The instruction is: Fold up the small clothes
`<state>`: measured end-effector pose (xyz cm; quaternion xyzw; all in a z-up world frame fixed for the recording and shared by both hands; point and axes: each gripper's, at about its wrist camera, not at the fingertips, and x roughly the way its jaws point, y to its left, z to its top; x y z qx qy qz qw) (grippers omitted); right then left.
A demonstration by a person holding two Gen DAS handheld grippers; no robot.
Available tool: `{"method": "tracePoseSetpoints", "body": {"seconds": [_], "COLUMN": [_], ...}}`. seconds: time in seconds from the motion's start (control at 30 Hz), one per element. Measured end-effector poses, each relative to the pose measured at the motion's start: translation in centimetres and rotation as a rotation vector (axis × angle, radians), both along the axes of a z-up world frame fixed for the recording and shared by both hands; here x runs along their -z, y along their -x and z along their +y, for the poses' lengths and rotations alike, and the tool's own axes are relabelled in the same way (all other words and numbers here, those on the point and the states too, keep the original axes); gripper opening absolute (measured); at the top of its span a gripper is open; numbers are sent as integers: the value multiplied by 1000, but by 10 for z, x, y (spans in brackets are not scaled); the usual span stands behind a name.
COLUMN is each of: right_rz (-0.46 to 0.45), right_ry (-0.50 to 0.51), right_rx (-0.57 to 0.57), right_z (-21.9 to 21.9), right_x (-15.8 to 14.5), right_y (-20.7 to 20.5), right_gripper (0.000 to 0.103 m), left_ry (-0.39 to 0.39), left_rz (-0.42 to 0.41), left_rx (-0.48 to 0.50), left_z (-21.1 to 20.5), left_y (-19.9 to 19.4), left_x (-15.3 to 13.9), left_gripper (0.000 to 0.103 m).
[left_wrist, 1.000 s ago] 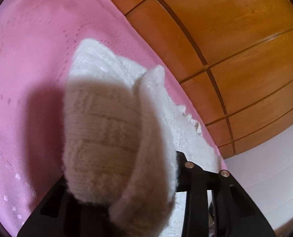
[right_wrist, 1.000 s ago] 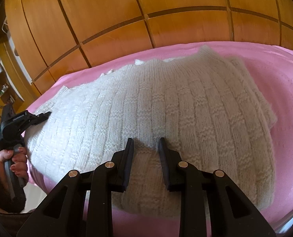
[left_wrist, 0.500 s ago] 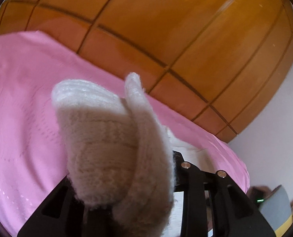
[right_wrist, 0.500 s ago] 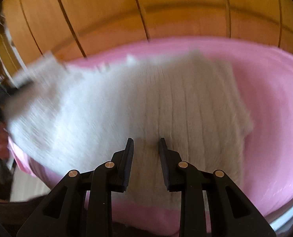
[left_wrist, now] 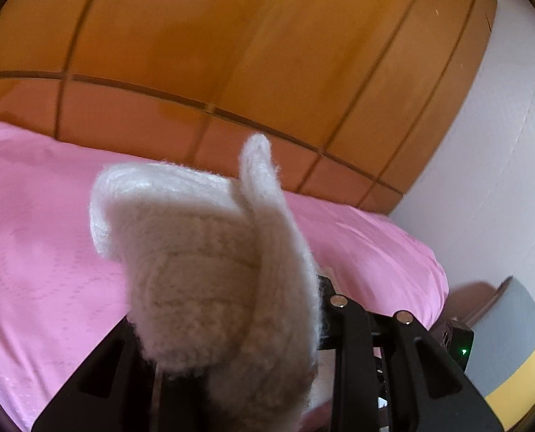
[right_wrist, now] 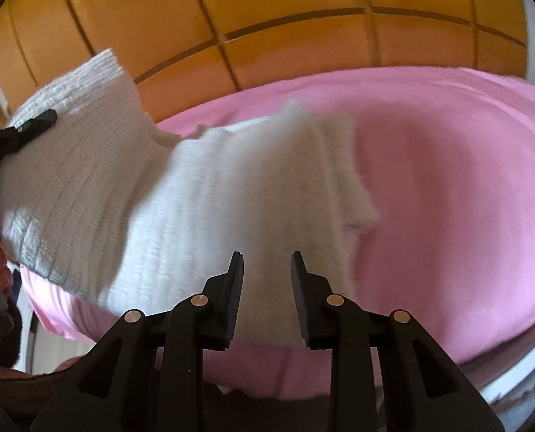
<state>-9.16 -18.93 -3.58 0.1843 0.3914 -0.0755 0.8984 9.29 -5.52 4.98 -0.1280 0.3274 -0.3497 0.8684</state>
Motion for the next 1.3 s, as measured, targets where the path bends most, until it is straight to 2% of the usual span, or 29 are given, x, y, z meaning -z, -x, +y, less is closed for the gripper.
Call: {"method": "tracePoseSetpoints", "body": {"seconds": [0.2, 0.37, 0.47, 0.5, 0.53, 0.6, 0.67, 0.73, 0.8, 0.9, 1.03, 1.1, 1.13, 1.23, 1.3], "right_rz": [53, 88, 80, 81, 82, 80, 77, 76, 80, 90, 18, -57, -92, -181, -201], "right_ry": [-42, -123, -159, -162, -164, -179, -181, -181, -182, -191, -206, -211, -225, -341, -417], "right_rx": [112, 170, 215, 229, 242, 264, 281, 294, 304, 308, 286, 260, 252, 166, 132], "right_z": [-25, -43, -55, -58, -60, -66, -70, -73, -74, -75, -76, -69, -67, -60, -56], "right_x": [10, 22, 23, 23, 24, 25, 24, 24, 26, 31, 21, 7, 0, -10, -10], "right_y": [13, 22, 28, 29, 31, 36, 41, 43, 45, 42, 36, 39, 40, 37, 31], "right_gripper": [26, 26, 26, 26, 26, 26, 26, 26, 26, 26, 26, 59, 78, 79, 79], "left_ry": [-40, -137, -182, -183, -164, -100, -28, 22, 52, 87, 49, -5, -53, -135, -148], "left_rz": [32, 25, 33, 50, 64, 105, 105, 42, -31, -100, -106, -91, -77, -29, 14], "left_rx": [41, 101, 166, 209, 244, 348, 418, 452, 453, 379, 134, 25, -37, -152, -159], "left_z": [-52, -108, -138, -149, -155, -162, -159, -147, -130, -94, -36, -12, 2, 37, 54], "left_y": [2, -3, 0, 0, 3, 13, 23, 32, 39, 39, 22, 14, 10, 2, -1], "left_x": [5, 26, 43, 51, 56, 60, 53, 39, 24, 13, 22, 35, 45, 71, 89], "left_gripper": [27, 28, 37, 45, 54, 58, 69, 83, 88, 90, 90, 90, 90, 90, 90]}}
